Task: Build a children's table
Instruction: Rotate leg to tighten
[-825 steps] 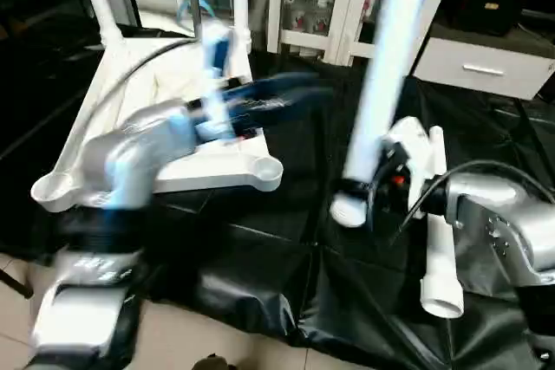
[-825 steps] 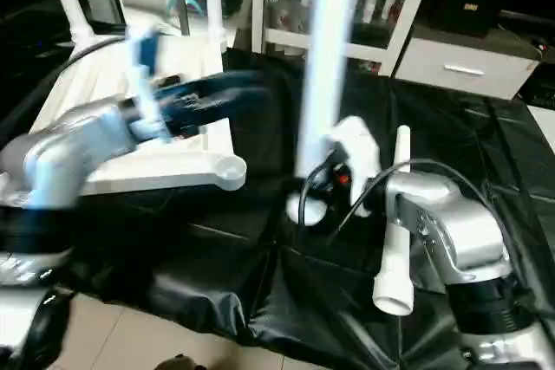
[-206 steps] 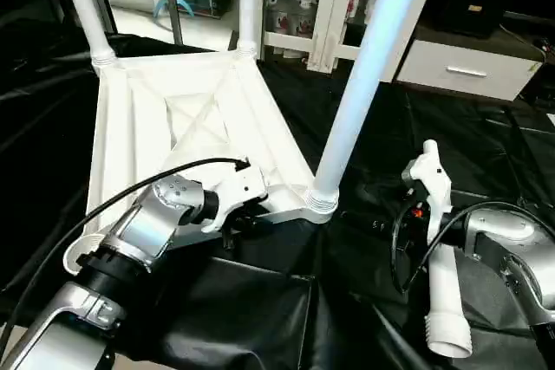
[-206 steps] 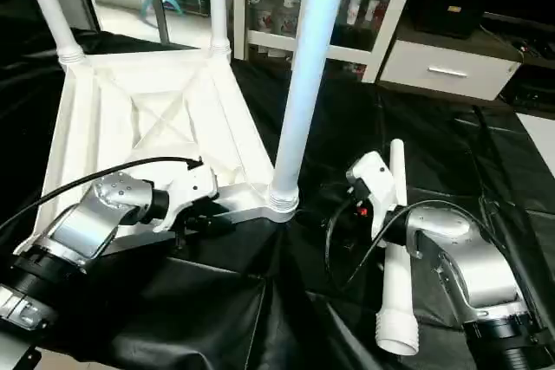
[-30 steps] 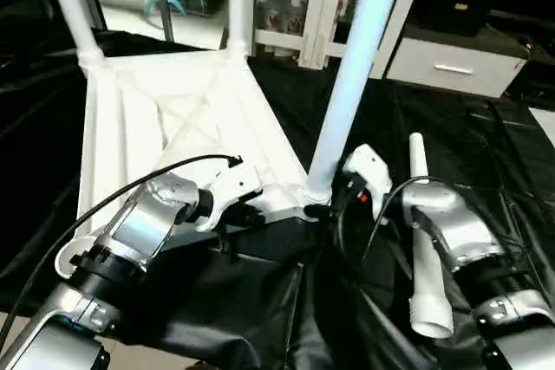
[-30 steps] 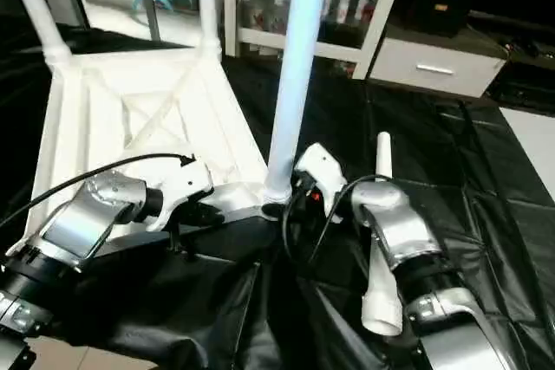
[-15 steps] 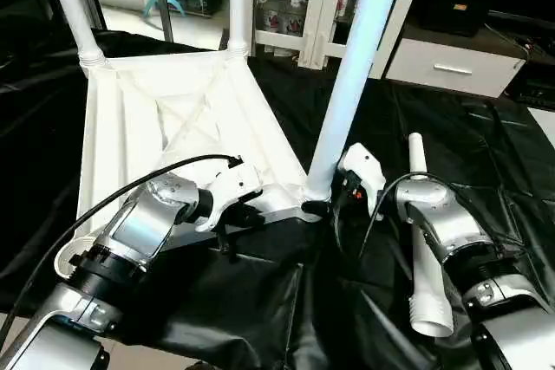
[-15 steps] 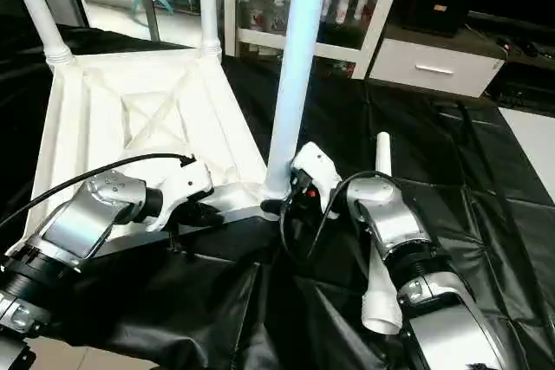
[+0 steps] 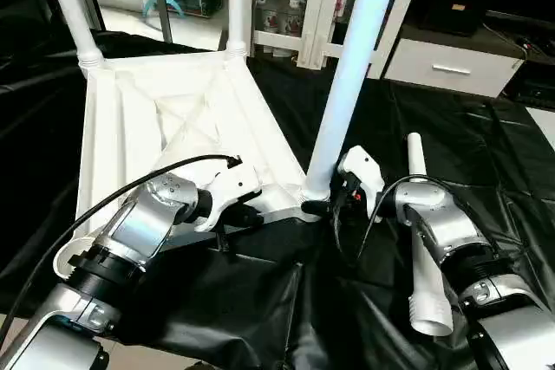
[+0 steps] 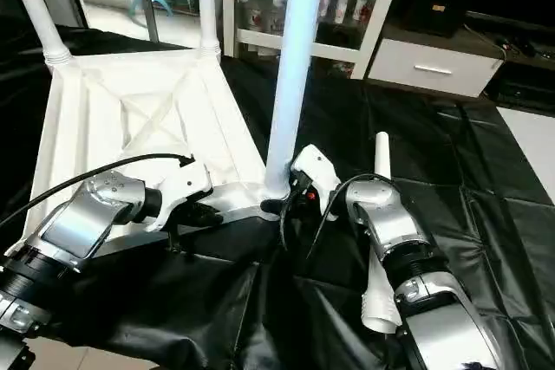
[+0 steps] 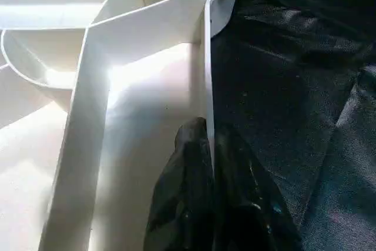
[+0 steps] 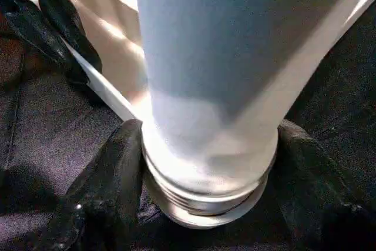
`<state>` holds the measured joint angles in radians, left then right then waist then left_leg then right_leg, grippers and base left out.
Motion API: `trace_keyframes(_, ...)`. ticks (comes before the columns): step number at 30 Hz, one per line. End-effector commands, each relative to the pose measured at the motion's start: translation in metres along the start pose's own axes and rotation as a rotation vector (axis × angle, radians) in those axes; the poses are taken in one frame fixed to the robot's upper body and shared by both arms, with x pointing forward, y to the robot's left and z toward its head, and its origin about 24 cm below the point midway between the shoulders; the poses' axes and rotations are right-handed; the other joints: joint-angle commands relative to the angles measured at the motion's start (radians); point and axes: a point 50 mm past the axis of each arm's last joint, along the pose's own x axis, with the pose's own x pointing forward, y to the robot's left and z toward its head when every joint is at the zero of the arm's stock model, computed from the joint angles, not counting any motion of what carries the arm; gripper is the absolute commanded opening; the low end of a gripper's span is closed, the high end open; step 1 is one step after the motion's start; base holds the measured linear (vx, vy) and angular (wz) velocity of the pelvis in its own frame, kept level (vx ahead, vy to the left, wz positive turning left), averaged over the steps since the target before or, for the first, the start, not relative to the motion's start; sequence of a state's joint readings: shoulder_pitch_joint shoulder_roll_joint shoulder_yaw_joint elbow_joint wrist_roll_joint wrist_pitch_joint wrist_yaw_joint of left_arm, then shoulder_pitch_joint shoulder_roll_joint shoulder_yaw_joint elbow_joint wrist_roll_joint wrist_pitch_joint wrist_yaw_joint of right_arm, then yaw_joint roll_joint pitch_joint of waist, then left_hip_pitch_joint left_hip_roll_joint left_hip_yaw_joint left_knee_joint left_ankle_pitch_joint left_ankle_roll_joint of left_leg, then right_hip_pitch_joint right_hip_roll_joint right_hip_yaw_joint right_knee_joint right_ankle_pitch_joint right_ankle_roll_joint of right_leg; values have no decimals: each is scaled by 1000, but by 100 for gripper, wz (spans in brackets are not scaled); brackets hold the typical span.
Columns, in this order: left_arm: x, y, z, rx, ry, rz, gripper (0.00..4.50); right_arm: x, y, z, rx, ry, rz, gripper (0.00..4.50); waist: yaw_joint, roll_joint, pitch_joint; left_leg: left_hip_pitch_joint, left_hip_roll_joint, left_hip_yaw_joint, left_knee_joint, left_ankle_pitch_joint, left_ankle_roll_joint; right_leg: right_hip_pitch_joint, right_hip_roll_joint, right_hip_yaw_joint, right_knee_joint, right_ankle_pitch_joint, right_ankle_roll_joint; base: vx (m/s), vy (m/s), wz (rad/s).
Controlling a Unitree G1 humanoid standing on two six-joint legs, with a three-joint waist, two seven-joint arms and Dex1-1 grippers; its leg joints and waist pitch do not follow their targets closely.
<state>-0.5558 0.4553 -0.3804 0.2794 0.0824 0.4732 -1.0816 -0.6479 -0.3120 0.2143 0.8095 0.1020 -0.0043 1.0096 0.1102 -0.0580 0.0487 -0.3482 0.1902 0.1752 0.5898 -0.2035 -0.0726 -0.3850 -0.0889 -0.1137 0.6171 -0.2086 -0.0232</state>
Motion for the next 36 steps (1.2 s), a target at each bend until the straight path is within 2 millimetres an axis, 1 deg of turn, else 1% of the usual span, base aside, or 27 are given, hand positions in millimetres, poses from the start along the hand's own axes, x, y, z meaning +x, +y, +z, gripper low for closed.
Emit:
trace_keyframes(1, 16, -17, -12, -26, 49, -105, 0, 0, -3, 6, -2, -33, -15, 273, -3, 12, -63, 6, 54, -13, -67, -65, 46, 54, -80, 71, -47, 28, -283, 0, 0, 0)
trace_keyframes(3, 16, -17, -12, -30, 44, -104, 0, 0, -4, 5, 15, -39, -35, 273, -3, 10, -63, 6, 54, -13, -67, -63, 48, 54, -81, 71, -47, 28, -284, 0, 0, 0)
trace_keyframes(7, 17, -17, -11, -38, 36, -100, 0, 0, -7, 2, 55, -47, -105, 273, -5, 12, -60, 6, 55, -13, -70, -87, 40, 52, -82, 72, -52, -14, -278, 0, 0, 0)
trace_keyframes(8, 18, -17, -9, -45, 29, -92, 0, 3, -10, -3, 119, -63, -216, 273, -8, 9, -58, 5, 56, -13, -72, -103, 31, 51, -82, 73, -54, -42, -270, 0, 0, 0)
trace_keyframes(9, 19, -17, -8, -49, 25, -87, 0, 5, -12, -7, 165, -70, -292, 273, -9, 11, -57, 5, 56, -15, -75, -111, 23, 50, -83, 73, -55, -59, -267, 0, 0, 0)
trace_keyframes(10, 21, -17, -6, -54, 18, -81, 0, 9, -11, -11, 216, -90, -359, 273, -15, 13, -55, 4, 55, -17, -77, -142, 5, 50, -85, 73, -61, -110, -253, 0, 0, 0)
trace_keyframes(11, 22, -17, -6, -55, 15, -80, 0, 11, -10, -13, 243, -104, -406, 273, -22, 10, -52, 2, 55, -19, -80, -169, -8, 51, -85, 74, -66, -157, -237, 0, 0, 0)
trace_keyframes(12, 23, -17, -4, -56, 12, -78, 0, 15, -9, -14, 280, -123, -473, 272, -22, 12, -52, 3, 55, -19, -80, -183, -14, 50, -86, 75, -68, -181, -229, 0, 0, 0)
trace_keyframes(14, 25, -17, -3, -55, 8, -77, 0, 24, -3, -14, 332, -164, -554, 272, -32, 11, -48, 2, 53, -23, -86, -231, -30, 45, -87, 77, -80, -280, -190, 0, 0, 0)
trace_keyframes(16, 26, -17, -2, -55, 6, -76, 0, 30, 1, -14, 353, -183, -599, 272, -36, 13, -47, 5, 53, -26, -88, -257, -41, 41, -86, 77, -85, -326, -169, 0, 0, 0)
trace_keyframes(17, 26, -17, -1, -56, 4, -74, 0, 33, 4, -12, 367, -197, -611, 272, -39, 15, -47, 9, 53, -27, -89, -279, -43, 36, -84, 76, -87, -339, -167, 0, 0, 0)
trace_keyframes(18, 27, -17, -1, -57, 3, -72, 0, 38, 7, -10, 379, -210, -630, 272, -40, 15, -47, 11, 53, -26, -89, -286, -44, 34, -83, 77, -88, -340, -167, 0, 0, 0)
trace_keyframes(19, 27, -17, -1, -57, 2, -70, 0, 42, 10, -9, 392, -214, -642, 272, -44, 16, -45, 8, 53, -27, -91, -298, -45, 34, -84, 78, -89, -351, -165, 0, 0, 0)
trace_keyframes(20, 28, -17, 0, -57, 2, -67, 0, 51, 16, -7, 422, -212, -679, 272, -46, 19, -44, 8, 53, -28, -93, -303, -52, 32, -83, 80, -90, -355, -158, 0, 0, 0)
trace_keyframes(21, 28, -17, 0, -57, 2, -67, 0, 52, 17, -7, 426, -209, -686, 272, -49, 18, -44, 7, 52, -30, -94, -306, -55, 32, -82, 79, -89, -359, -156, 0, 0, 0)
trace_keyframes(22, 29, -16, 0, -58, 3, -64, 0, 60, 22, -5, 448, -187, -726, 272, -50, 19, -44, 7, 52, -32, -95, -318, -58, 32, -81, 79, -90, -370, -149, 0, 0, 0)
trace_keyframes(23, 30, -16, 0, -58, 3, -63, 0, 66, 25, -5, 458, -162, -765, 272, -53, 25, -43, 12, 51, -31, -96, -335, -64, 26, -80, 81, -92, -372, -148, 0, 0, 0)
trace_keyframes(24, 30, -16, 0, -59, 3, -61, 0, 68, 27, -5, 463, -145, -790, 272, -55, 22, -42, 10, 51, -32, -97, -338, -67, 27, -80, 81, -91, -373, -147, 0, 0, 0)
trace_keyframes(25, 31, -17, 1, -59, 3, -61, 0, 71, 29, -3, 461, -137, -805, 272, -57, 20, -42, 13, 50, -32, -99, -346, -73, 24, -78, 83, -92, -382, -143, 0, 0, 0)
trace_keyframes(26, 31, -17, 1, -59, 3, -61, 0, 74, 31, -1, 458, -138, -817, 272, -57, 22, -43, 17, 50, -31, -97, -357, -74, 22, -78, 85, -93, -379, -140, 0, 0, 0)
trace_keyframes(27, 31, -17, 1, -60, 2, -62, 0, 75, 32, 1, 452, -151, -816, 272, -57, 18, -43, 18, 50, -30, -97, -355, -70, 21, -76, 86, -93, -370, -139, 0, 0, 0)
trace_keyframes(28, 31, -17, 1, -61, 1, -61, 0, 78, 35, 6, 446, -175, -799, 272, -55, 21, -44, 18, 51, -28, -97, -348, -67, 20, -77, 89, -91, -340, -144, 0, 0, 0)
trace_keyframes(30, 31, -16, 1, -62, 0, -59, 0, 78, 35, 8, 436, -185, -799, 272, -56, 20, -46, 13, 51, -28, -98, -318, -62, 25, -74, 89, -84, -276, -153, 0, 0, 0)
trace_keyframes(31, 31, -16, 1, -62, 0, -59, 0, 78, 35, 9, 434, -191, -796, 272, -56, 17, -46, 12, 51, -26, -99, -303, -60, 27, -73, 89, -83, -250, -158, 0, 0, 0)
trace_keyframes(32, 31, -17, 1, -63, 0, -59, 0, 78, 35, 10, 437, -194, -793, 272, -55, 20, -46, 13, 50, -25, -99, -297, -57, 28, -74, 90, -82, -242, -162, 0, 0, 0)
trace_keyframes(35, 31, -16, 0, -66, 0, -57, 0, 75, 32, 12, 470, -227, -801, 272, -52, 18, -46, 14, 50, -24, -99, -291, -52, 29, -76, 90, -87, -267, -153, 0, 0, 0)
trace_keyframes(36, 31, -16, 0, -67, 0, -55, 0, 72, 30, 14, 467, -241, -816, 307, -52, 17, -46, 13, 50, -24, -100, -289, -51, 30, -76, 90, -87, -267, -151, 0, 0, 0)
